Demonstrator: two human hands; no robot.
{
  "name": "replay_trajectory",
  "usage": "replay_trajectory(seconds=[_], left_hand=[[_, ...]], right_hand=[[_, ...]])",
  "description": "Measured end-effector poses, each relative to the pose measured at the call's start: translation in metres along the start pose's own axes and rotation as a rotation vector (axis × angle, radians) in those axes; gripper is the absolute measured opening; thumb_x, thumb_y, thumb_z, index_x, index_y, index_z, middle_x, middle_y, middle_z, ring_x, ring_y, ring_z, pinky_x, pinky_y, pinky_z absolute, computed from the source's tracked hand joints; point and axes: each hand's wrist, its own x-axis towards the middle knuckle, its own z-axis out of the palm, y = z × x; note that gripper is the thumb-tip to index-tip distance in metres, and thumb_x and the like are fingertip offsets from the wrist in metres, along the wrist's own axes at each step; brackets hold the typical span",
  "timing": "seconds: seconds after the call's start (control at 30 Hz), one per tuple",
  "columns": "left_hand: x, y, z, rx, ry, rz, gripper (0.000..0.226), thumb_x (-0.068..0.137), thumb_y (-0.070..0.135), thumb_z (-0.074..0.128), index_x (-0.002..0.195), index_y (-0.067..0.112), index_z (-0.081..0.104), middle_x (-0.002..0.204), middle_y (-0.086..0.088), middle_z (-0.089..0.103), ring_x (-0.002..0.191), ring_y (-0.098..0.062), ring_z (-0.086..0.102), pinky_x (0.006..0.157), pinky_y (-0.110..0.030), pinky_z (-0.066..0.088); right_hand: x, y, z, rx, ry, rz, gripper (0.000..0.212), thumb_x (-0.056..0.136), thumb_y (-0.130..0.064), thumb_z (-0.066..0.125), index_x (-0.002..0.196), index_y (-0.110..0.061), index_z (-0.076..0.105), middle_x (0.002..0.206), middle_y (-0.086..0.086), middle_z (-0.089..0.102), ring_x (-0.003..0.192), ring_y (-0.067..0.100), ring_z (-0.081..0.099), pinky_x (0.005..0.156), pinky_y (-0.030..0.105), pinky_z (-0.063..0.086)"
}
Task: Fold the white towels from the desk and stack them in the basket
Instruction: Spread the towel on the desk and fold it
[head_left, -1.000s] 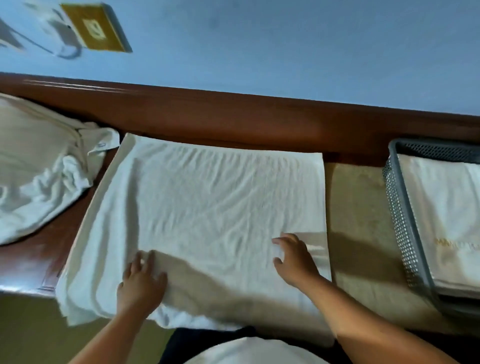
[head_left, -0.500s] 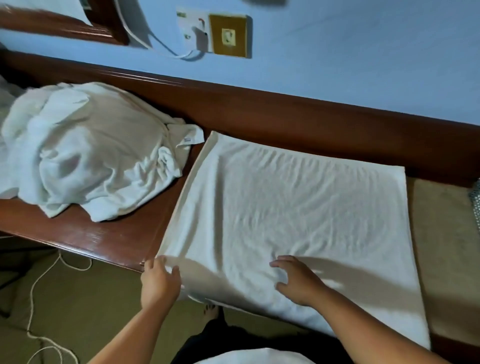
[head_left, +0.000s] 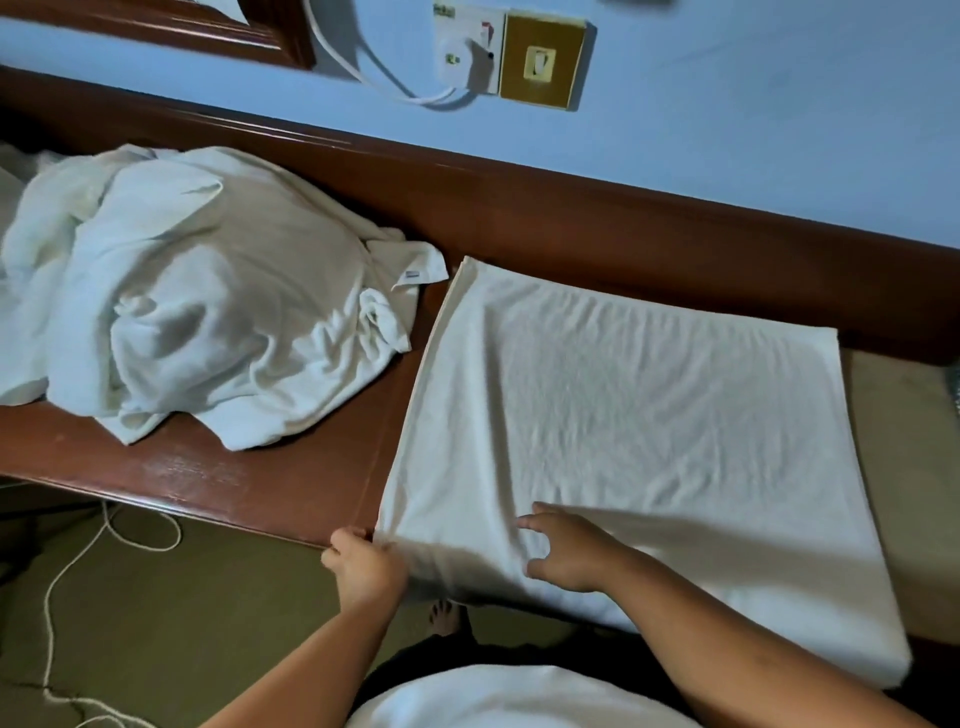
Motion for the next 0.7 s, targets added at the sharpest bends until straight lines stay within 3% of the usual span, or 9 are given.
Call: replay_trajectory(seconds=[0.1, 0.17, 0.23, 0.3, 0.4, 0.6, 0.7], left_hand=[[0.005, -0.011, 0.002, -0.154, -0.055, -0.175, 0.03, 0.096, 0.016, 0.057, 0.121, 0.003, 0.046, 0.13, -0.023, 0.05, 0.111, -0.043, 0.056, 0.095, -0.046, 0.046], [0.012, -0.022, -0.003, -0.121, -0.156, -0.133, 0.022, 0.096, 0.019, 0.058, 0.11, 0.002, 0.052, 0.111, -0.019, 0.062, 0.093, -0.033, 0.06, 0.082, -0.041, 0.051], [0.016, -0.029, -0.012, -0.079, -0.225, -0.081, 0.013, 0.096, 0.015, 0.058, 0.101, 0.004, 0.054, 0.092, -0.012, 0.062, 0.076, -0.021, 0.056, 0.063, -0.032, 0.044], [0.022, -0.037, -0.022, -0.047, -0.281, -0.027, 0.006, 0.094, 0.011, 0.056, 0.096, 0.006, 0.058, 0.084, -0.006, 0.062, 0.073, -0.018, 0.056, 0.058, -0.028, 0.041], [0.026, -0.045, -0.033, -0.01, -0.368, 0.045, 0.017, 0.092, 0.006, 0.048, 0.08, 0.009, 0.058, 0.073, -0.002, 0.058, 0.068, -0.019, 0.05, 0.058, -0.029, 0.035], [0.027, -0.052, -0.046, -0.138, -0.166, 0.049, 0.025, 0.092, 0.001, 0.042, 0.069, 0.009, 0.05, 0.065, -0.003, 0.051, 0.064, -0.023, 0.045, 0.059, -0.034, 0.033], [0.024, -0.058, -0.047, -0.147, -0.178, -0.002, 0.025, 0.092, 0.0, 0.04, 0.076, 0.006, 0.058, 0.068, -0.005, 0.057, 0.066, -0.022, 0.049, 0.061, -0.032, 0.037]], right_hand=[[0.006, -0.015, -0.001, -0.066, 0.04, -0.067, 0.069, 0.092, -0.035, 0.065, 0.154, -0.035, 0.035, 0.167, -0.006, 0.012, 0.153, 0.008, 0.012, 0.119, 0.023, 0.017], [0.011, -0.025, 0.004, -0.076, 0.039, -0.106, 0.067, 0.092, -0.033, 0.065, 0.153, -0.037, 0.036, 0.167, -0.008, 0.012, 0.152, 0.007, 0.012, 0.118, 0.021, 0.017], [0.015, -0.035, 0.013, -0.092, 0.0, -0.127, 0.067, 0.092, -0.033, 0.064, 0.153, -0.038, 0.036, 0.168, -0.009, 0.007, 0.152, 0.007, 0.013, 0.119, 0.023, 0.02], [0.016, -0.04, 0.022, -0.122, -0.035, -0.125, 0.069, 0.092, -0.034, 0.062, 0.154, -0.038, 0.032, 0.168, -0.01, -0.002, 0.153, 0.009, 0.012, 0.119, 0.027, 0.025], [0.016, -0.04, 0.028, -0.192, -0.045, -0.11, 0.07, 0.094, -0.034, 0.059, 0.156, -0.035, 0.028, 0.167, -0.011, -0.008, 0.154, 0.011, 0.007, 0.119, 0.031, 0.028], [0.023, -0.049, 0.025, -0.329, 0.101, -0.131, 0.058, 0.096, -0.026, 0.053, 0.152, -0.027, 0.037, 0.165, -0.003, 0.017, 0.146, 0.022, 0.029, 0.115, 0.037, 0.033], [0.024, -0.062, 0.032, -0.361, 0.161, -0.136, 0.056, 0.095, -0.025, 0.053, 0.15, -0.025, 0.04, 0.16, 0.002, 0.021, 0.142, 0.025, 0.031, 0.111, 0.038, 0.038]])
